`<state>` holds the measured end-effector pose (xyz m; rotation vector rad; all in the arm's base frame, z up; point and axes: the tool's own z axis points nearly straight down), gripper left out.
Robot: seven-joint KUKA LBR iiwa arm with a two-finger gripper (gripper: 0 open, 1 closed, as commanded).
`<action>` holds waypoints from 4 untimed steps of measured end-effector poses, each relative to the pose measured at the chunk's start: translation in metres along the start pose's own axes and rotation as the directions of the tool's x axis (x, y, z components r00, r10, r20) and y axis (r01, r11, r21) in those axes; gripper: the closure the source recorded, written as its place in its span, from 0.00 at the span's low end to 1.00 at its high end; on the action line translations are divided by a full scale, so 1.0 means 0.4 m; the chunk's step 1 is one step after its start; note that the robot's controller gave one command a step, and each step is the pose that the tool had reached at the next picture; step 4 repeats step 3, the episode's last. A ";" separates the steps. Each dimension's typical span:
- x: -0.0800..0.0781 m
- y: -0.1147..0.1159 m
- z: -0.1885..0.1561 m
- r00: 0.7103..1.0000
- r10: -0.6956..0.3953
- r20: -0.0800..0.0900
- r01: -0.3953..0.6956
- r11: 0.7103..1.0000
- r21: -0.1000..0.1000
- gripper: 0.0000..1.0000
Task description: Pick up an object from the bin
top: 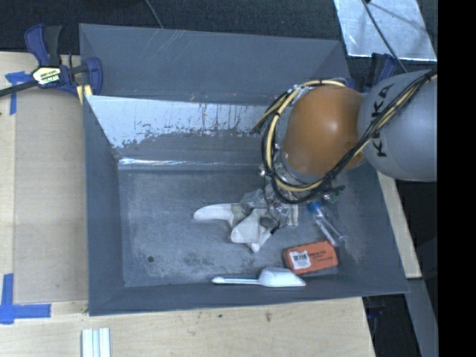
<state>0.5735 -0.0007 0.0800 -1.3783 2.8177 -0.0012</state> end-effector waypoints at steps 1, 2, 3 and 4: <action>0.002 0.004 -0.052 1.000 0.000 -0.004 0.000 1.000 -0.006 1.00; 0.000 0.000 -0.102 1.000 0.001 -0.001 -0.001 1.000 -0.001 1.00; 0.000 0.001 -0.139 1.000 0.002 -0.003 -0.002 1.000 -0.003 1.00; 0.000 0.001 -0.139 1.000 0.002 -0.003 -0.002 1.000 -0.003 1.00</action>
Offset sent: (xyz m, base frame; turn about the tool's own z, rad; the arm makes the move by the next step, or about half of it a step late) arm 0.0001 -0.0001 0.0627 0.0000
